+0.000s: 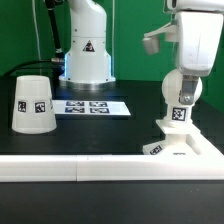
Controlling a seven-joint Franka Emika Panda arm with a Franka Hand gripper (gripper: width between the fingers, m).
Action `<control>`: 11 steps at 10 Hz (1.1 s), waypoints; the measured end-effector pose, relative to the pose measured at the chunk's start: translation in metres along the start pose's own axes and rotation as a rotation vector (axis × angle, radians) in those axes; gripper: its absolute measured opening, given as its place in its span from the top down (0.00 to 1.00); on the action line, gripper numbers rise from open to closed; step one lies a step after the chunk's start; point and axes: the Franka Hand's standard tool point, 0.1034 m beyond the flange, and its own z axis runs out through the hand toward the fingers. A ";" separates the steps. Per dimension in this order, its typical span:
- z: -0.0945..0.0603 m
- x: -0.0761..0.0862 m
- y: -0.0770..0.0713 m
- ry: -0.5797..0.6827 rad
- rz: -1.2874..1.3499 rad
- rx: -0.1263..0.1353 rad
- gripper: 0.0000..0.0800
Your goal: Assemble lamp
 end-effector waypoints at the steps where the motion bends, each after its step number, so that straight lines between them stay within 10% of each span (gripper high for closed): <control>1: 0.000 -0.001 0.001 -0.003 -0.036 -0.002 0.13; 11: 0.001 -0.017 0.004 -0.004 -0.056 -0.004 0.28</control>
Offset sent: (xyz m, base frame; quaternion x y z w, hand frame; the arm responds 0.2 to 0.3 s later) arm -0.0034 0.0000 0.0013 -0.0071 0.0181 -0.1511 0.9883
